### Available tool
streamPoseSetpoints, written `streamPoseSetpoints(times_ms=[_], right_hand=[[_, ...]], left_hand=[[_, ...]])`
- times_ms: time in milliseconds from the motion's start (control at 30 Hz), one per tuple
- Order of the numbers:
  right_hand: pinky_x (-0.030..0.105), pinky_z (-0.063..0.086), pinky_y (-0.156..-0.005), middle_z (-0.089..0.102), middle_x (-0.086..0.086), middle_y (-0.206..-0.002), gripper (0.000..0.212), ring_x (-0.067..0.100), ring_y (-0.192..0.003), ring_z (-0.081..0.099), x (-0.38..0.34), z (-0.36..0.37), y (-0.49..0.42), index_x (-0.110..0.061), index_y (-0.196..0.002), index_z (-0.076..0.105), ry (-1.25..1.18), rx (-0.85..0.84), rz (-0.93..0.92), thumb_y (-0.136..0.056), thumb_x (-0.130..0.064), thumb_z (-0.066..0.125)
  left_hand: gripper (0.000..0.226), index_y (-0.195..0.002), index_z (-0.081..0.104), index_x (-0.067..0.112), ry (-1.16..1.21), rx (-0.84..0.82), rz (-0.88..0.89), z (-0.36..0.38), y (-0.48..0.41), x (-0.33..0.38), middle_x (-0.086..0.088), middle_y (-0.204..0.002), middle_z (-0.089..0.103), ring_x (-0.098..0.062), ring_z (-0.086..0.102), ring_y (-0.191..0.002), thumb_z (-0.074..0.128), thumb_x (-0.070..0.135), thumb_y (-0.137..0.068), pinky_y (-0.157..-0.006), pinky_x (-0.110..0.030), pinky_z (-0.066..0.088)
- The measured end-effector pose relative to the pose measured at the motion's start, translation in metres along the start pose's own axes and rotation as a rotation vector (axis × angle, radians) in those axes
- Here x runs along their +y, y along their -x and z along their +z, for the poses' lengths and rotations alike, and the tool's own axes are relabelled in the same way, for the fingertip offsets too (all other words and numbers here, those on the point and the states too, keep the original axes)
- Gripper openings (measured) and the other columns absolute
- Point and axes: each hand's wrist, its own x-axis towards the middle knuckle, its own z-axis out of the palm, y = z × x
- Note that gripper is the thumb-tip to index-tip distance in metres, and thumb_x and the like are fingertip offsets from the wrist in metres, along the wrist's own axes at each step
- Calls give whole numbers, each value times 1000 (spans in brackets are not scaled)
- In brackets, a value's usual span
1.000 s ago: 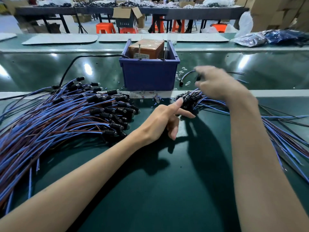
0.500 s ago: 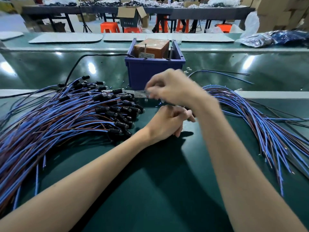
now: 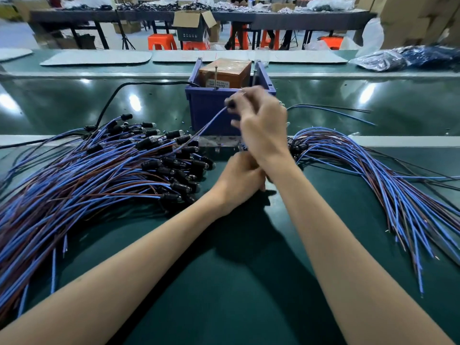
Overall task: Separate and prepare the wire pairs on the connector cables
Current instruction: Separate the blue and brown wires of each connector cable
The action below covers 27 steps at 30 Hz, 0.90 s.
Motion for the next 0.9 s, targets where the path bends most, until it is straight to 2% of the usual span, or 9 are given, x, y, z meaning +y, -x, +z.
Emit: streamPoseSetpoints(times_ms=[100,167,233,300,400,533,633,800,900], right_hand=[[37,60,-77,68,9,-86,14,22,-80,70,-9,-21,-13,-11,-93,45,-608,190,201,-104,-12,36],[33,59,-66,59,3,-71,16,14,-60,62,-11,-38,-20,-11,-93,42,-733,307,207,-105,-17,34],[21,46,-49,45,-3,-62,19,6,-49,43,-8,-54,-25,-13,-89,44,-580,357,181,-104,-22,38],[19,33,-47,41,-5,-61,21,5,-49,36,-4,-66,-28,-16,-84,48,-324,289,171,-102,-27,45],[23,35,-52,46,-8,-60,25,6,-54,40,5,-78,-31,-22,-69,54,9,140,193,-90,-29,63],[30,40,-60,49,-14,-54,31,5,-51,43,18,-92,-33,-24,-55,54,172,283,193,-80,-34,70],[19,38,-56,53,-18,-56,23,-6,-44,43,25,-94,-35,-25,-65,66,211,336,163,-85,-36,67],[14,27,-41,73,0,-81,17,1,-42,34,23,-81,-29,-14,-82,73,153,-178,280,-89,-28,67],[12,23,-36,58,-6,-53,22,2,-39,30,19,-72,-20,-4,-91,73,86,-491,365,-86,-25,71]], left_hand=[[22,-86,62,19,167,93,-12,-3,2,13,7,-65,64,-7,54,-46,46,7,-96,-48,-17,41],[22,-98,61,18,303,134,-47,-6,2,17,5,-78,68,-9,59,-52,40,16,-100,-51,-17,43],[27,-100,60,18,407,140,-61,-9,2,17,2,-89,70,-11,62,-57,34,24,-101,-54,-18,46],[29,-103,58,19,464,147,-64,-9,0,16,-1,-94,71,-13,64,-59,31,29,-103,-54,-18,47],[32,-110,54,16,497,256,-72,-9,-4,15,0,-86,73,-12,64,-55,26,31,-105,-50,-17,45],[32,-100,56,17,522,377,-48,-11,-6,10,7,-74,73,-6,60,-49,27,29,-106,-50,-16,45],[28,-92,54,15,597,413,-84,-12,-6,11,7,-68,72,-3,51,-44,30,21,-105,-48,-14,43],[29,-80,57,14,282,207,46,0,0,13,7,-53,57,-3,36,-39,38,8,-102,-41,-12,27],[30,-80,61,17,179,93,74,4,3,13,9,-50,48,-4,34,-46,41,8,-101,-46,-16,27]])
